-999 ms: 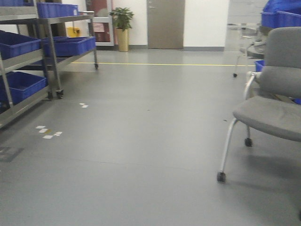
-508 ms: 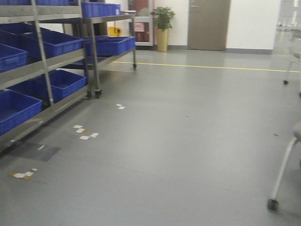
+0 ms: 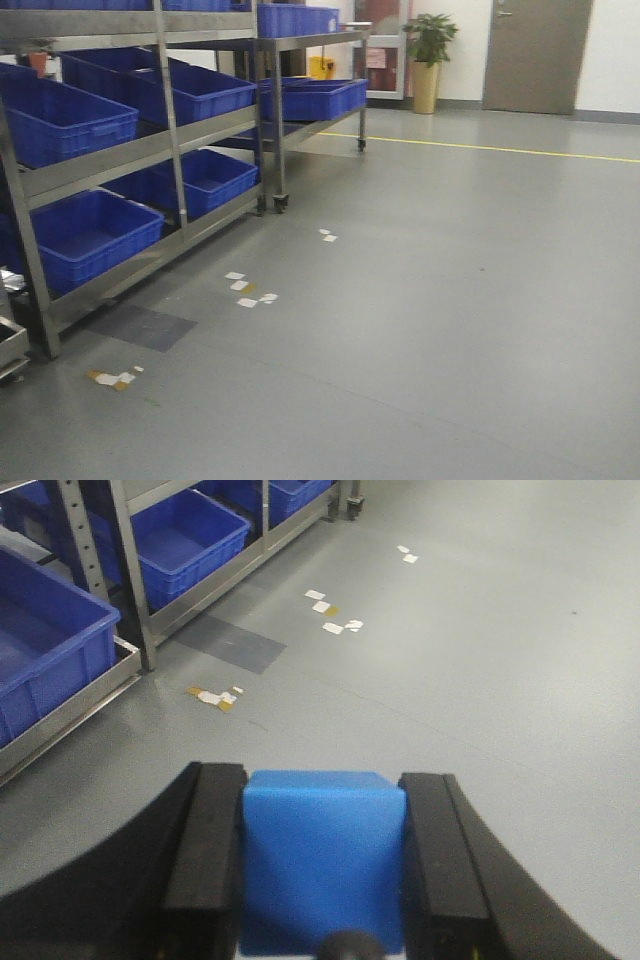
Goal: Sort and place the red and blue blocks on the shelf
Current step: 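Turn the base toward the metal shelf of blue bins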
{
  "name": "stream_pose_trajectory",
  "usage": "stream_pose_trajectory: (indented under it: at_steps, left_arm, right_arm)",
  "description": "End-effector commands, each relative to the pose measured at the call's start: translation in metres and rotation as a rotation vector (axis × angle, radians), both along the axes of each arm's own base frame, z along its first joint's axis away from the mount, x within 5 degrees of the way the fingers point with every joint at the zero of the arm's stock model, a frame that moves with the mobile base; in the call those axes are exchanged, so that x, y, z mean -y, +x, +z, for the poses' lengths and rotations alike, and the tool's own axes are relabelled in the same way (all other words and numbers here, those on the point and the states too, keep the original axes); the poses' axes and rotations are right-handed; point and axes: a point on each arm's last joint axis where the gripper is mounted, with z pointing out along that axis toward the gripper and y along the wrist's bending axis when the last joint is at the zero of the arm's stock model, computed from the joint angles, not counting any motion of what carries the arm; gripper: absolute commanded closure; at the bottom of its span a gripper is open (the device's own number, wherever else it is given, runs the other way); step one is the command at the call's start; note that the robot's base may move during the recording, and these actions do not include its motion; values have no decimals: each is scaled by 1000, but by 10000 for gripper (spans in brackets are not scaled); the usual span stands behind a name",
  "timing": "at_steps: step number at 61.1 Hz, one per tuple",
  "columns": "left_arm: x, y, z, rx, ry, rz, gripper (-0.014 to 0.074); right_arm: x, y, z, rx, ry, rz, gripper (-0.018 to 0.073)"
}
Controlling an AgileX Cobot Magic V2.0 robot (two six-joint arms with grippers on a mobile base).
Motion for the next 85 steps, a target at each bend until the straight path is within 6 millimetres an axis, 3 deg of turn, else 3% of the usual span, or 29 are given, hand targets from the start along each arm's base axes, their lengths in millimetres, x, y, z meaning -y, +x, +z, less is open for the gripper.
stream_pose_trajectory:
  at_steps: [1, 85]
  left_arm:
    - [1, 3, 15, 96, -12, -8, 472]
    - [1, 3, 15, 96, -12, -8, 472]
  right_arm:
    - [1, 4, 15, 101, -11, -8, 492]
    - [1, 4, 15, 101, -11, -8, 492]
